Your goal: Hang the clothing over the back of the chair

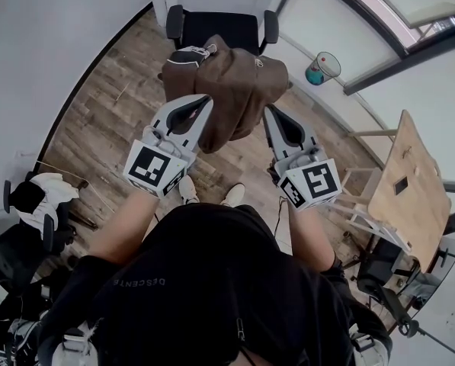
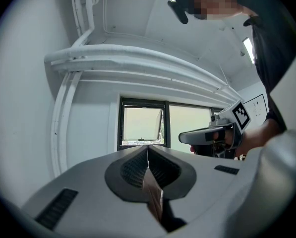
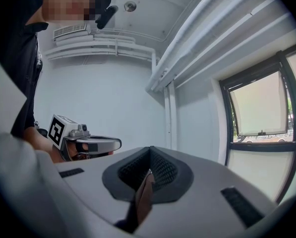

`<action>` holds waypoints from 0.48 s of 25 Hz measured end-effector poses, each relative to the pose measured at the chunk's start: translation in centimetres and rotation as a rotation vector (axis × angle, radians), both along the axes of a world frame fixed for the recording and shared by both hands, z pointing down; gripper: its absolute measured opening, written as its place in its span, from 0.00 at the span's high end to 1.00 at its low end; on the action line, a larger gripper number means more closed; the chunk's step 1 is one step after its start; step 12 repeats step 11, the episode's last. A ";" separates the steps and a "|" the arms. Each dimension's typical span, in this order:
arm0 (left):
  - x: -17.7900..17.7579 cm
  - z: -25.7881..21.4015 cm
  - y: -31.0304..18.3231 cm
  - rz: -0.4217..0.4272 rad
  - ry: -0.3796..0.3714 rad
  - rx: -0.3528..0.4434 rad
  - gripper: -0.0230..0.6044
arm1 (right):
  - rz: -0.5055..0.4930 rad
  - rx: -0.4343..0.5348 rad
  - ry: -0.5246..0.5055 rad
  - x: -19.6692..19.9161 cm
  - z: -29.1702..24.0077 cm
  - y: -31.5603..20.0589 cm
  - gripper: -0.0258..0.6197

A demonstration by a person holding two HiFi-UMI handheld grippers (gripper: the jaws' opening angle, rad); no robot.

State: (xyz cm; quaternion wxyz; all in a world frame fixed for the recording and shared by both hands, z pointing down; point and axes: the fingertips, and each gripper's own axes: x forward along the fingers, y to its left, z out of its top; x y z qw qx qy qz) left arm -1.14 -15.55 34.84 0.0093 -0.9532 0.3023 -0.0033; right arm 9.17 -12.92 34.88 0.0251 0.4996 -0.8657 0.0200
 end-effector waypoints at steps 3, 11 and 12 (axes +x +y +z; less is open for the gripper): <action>0.1 -0.1 0.1 -0.001 -0.001 0.003 0.93 | -0.008 -0.003 0.001 0.0 0.0 0.1 0.95; -0.7 0.2 0.1 -0.017 -0.011 0.002 0.93 | -0.015 -0.009 0.003 -0.7 0.4 0.1 0.95; -0.7 0.2 0.1 -0.017 -0.011 0.002 0.93 | -0.015 -0.009 0.003 -0.7 0.4 0.1 0.95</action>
